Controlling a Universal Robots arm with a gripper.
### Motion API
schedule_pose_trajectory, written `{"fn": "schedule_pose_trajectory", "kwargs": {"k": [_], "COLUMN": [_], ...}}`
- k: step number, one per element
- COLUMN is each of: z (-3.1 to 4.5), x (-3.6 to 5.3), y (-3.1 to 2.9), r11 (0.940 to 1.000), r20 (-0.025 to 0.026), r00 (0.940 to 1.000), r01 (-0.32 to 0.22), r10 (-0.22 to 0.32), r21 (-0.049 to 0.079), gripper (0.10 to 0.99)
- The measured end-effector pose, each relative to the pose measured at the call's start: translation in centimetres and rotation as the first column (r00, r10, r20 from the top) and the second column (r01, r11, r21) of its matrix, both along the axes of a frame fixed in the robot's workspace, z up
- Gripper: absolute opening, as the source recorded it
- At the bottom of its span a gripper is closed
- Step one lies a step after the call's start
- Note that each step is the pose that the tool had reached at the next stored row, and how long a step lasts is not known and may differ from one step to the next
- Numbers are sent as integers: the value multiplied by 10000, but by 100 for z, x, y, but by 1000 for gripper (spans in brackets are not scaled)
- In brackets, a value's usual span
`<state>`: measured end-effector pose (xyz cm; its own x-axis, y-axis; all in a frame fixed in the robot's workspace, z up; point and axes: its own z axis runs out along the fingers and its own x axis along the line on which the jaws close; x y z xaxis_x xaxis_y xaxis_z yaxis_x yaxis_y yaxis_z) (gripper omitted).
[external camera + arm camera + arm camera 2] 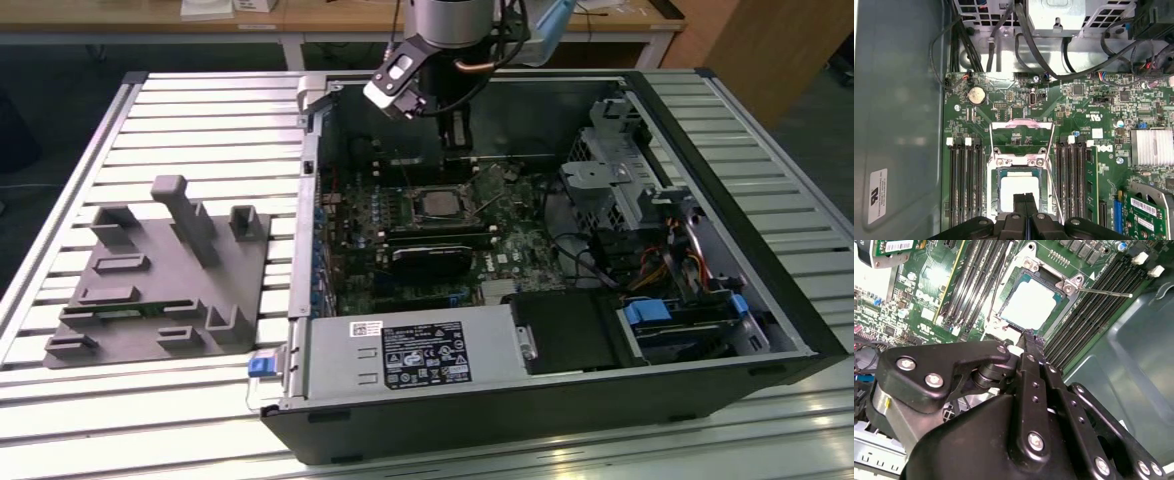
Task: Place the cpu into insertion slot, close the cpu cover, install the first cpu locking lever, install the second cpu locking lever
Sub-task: 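Close the cpu cover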
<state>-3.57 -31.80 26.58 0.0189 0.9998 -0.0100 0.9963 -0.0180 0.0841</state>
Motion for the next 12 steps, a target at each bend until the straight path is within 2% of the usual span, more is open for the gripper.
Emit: {"fn": "schedule_pose_trajectory", "kwargs": {"k": [4, 12], "z": [1, 1], "x": [29, 150], "y": [0, 2], "r11": [10000, 10000], "r20": [-2, -2], "r00": [10000, 10000], "r01": [0, 0], "r10": [0, 0], "r21": [-3, -2], "gripper": [106, 106]}}
